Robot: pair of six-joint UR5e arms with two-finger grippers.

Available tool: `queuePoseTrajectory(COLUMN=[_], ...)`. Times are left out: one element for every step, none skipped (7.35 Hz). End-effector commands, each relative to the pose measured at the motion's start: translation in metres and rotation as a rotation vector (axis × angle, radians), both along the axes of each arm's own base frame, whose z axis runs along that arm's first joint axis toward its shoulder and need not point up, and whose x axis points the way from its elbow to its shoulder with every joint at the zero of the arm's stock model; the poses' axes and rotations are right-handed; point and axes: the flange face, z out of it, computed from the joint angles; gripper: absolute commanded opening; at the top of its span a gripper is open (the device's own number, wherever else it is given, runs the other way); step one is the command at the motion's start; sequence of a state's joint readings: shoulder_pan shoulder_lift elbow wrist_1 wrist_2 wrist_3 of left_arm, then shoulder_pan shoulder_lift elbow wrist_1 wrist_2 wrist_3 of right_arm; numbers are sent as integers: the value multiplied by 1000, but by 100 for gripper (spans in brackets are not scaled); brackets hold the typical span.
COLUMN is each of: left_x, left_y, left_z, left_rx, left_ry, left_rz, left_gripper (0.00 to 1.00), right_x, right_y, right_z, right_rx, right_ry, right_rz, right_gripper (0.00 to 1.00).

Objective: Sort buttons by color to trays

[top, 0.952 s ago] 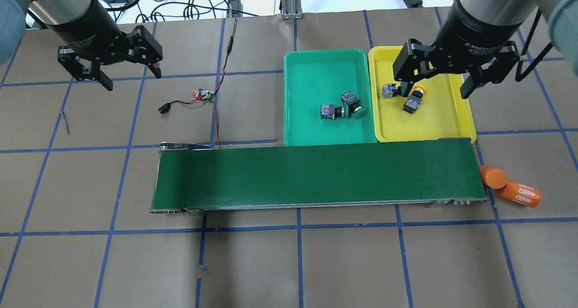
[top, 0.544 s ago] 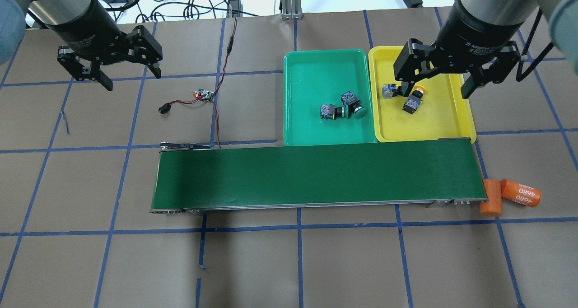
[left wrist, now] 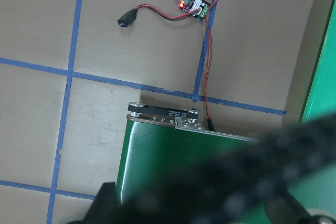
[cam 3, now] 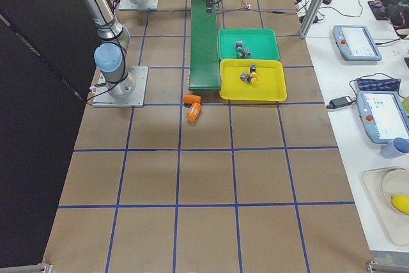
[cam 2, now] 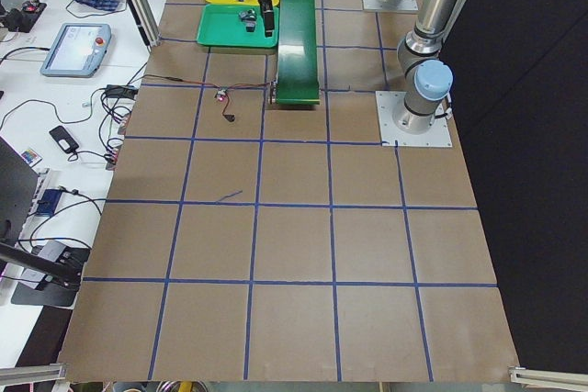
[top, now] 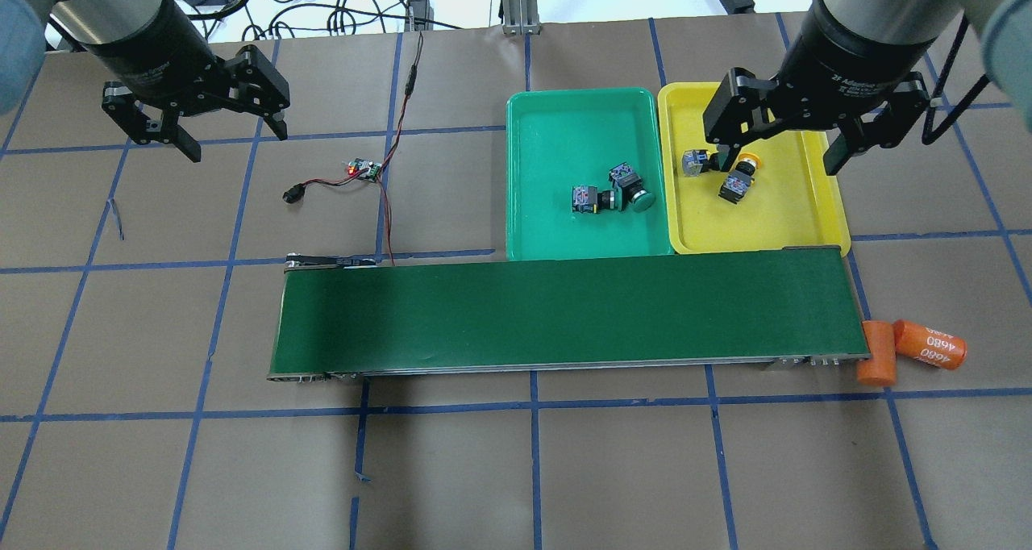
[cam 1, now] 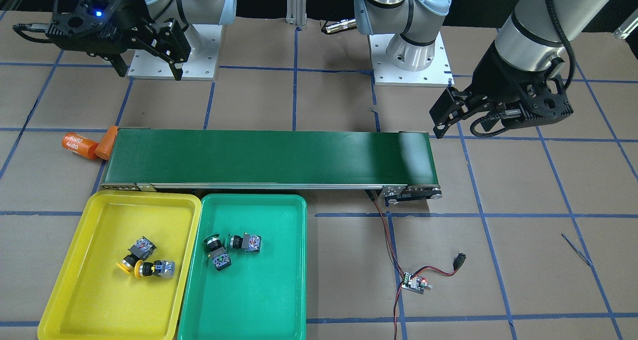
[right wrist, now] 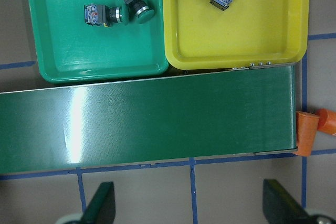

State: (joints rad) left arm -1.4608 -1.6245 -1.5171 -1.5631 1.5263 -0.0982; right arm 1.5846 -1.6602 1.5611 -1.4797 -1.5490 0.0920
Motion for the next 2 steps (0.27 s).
queuePoseTrajectory(left_x=[-1, -1], left_y=[0, 0], left_z=[0, 0], left_rx=[0, -1], left_ry=[0, 0], left_rz=[-1, -1], left_gripper=[100, 100], right_x=[0, 0], right_y=[0, 0], right_z=[0, 0], right_rx=[-1, 0], right_ry=[-1, -1], right_rz=[0, 0], right_gripper=[100, 100])
